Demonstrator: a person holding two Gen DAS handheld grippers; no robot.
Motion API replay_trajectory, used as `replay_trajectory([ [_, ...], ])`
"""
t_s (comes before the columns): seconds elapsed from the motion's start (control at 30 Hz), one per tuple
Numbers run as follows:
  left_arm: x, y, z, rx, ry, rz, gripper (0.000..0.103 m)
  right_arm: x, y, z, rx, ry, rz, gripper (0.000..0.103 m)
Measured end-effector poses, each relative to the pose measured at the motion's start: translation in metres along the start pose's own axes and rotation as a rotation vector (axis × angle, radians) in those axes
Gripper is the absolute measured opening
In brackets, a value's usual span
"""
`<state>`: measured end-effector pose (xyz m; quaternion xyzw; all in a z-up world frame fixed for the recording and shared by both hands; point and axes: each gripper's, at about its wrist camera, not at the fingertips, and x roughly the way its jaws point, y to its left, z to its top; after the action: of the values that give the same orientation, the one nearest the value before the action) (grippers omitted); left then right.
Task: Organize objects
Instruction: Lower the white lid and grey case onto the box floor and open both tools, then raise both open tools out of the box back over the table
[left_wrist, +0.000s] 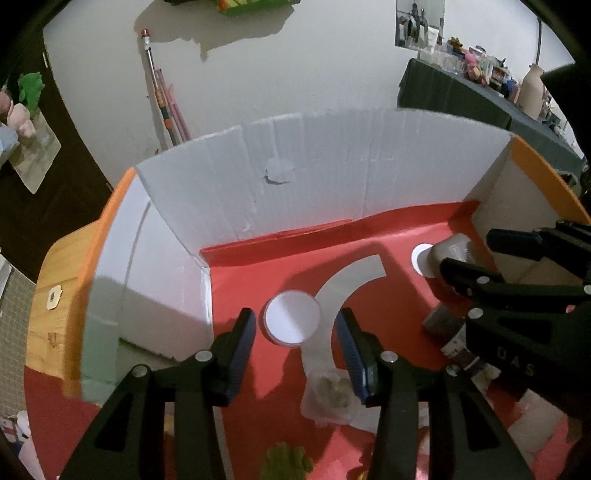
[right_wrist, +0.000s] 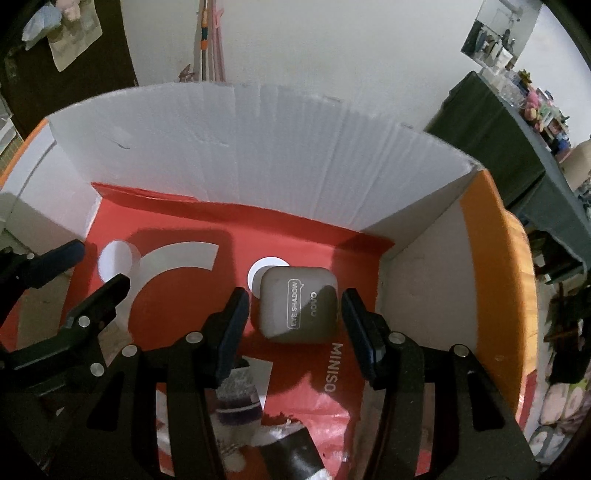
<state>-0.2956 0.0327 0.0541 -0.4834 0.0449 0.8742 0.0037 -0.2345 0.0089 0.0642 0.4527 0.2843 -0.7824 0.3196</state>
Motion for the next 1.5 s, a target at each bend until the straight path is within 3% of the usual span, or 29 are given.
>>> replay_trajectory([
  [0.4,-0.043,0.02,-0.002,-0.028,-0.067,-0.022,0.053,-0.053,-0.006,-0.004,0.017,-0.087,-0.006,0.057],
  [0.53,-0.072,0.015,-0.023,-0.028,-0.102,-0.02,0.053,-0.068,-0.013,-0.003,0.026,-0.117,-0.002,0.057],
  [0.8,-0.112,0.019,-0.041,-0.011,-0.182,-0.037,0.064,-0.101,-0.017,-0.019,0.03,-0.202,0.03,0.064],
  [0.93,-0.127,0.021,-0.052,0.004,-0.23,-0.02,0.066,-0.115,-0.022,-0.032,0.031,-0.236,0.043,0.065],
  [1.07,-0.138,0.03,-0.06,-0.032,-0.259,-0.046,0.066,-0.132,-0.027,-0.046,0.038,-0.287,0.061,0.072],
  [1.5,-0.184,0.04,-0.097,-0.06,-0.404,-0.097,0.078,-0.168,-0.027,-0.098,0.029,-0.43,0.142,0.078],
])
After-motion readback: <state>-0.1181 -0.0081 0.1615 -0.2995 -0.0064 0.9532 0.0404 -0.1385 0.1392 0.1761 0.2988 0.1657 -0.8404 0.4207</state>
